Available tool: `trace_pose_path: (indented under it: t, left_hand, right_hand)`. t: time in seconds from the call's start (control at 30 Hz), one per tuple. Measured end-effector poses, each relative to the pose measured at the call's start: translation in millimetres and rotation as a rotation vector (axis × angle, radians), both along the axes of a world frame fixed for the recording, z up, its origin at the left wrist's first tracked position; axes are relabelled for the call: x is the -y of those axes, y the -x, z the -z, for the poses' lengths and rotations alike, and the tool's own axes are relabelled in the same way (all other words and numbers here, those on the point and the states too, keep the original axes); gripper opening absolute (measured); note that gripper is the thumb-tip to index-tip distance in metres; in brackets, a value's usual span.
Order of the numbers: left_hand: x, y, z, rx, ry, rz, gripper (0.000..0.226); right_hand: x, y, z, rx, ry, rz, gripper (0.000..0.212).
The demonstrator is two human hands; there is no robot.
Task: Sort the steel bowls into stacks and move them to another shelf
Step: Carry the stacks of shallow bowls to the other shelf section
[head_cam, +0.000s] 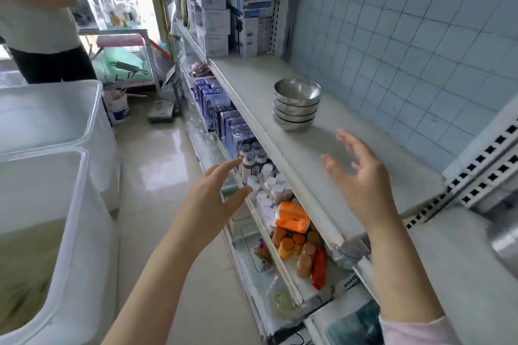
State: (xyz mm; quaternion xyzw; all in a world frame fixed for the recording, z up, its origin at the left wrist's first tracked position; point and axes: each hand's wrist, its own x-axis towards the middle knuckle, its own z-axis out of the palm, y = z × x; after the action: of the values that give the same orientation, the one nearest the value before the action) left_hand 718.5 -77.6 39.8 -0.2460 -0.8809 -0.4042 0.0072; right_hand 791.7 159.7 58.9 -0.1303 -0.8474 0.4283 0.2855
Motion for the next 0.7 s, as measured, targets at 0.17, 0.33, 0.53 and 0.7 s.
trace_pose_path:
  t: [0.17,0.33,0.53,0.7]
  left_hand:
    - [-29,72,-5,0.029,-0.022,0.034,0.06]
    - [-77,153,3,0.108,-0.061,0.141,0.075]
    - [-134,252,26,0.243,-0.169,0.435,0.104]
    - [-165,319,42,0.446,-0.192,0.713,0.118]
  right_hand:
    - [-19,73,2,0.024,0.096,-0.031,0.068]
    - [-51,121,2,-0.005,0.229,0.045,0.072]
    - [-69,169,16,0.032,0.367,0.131,0.093]
    - [-61,204,34,0.001,0.463,0.199,0.093]
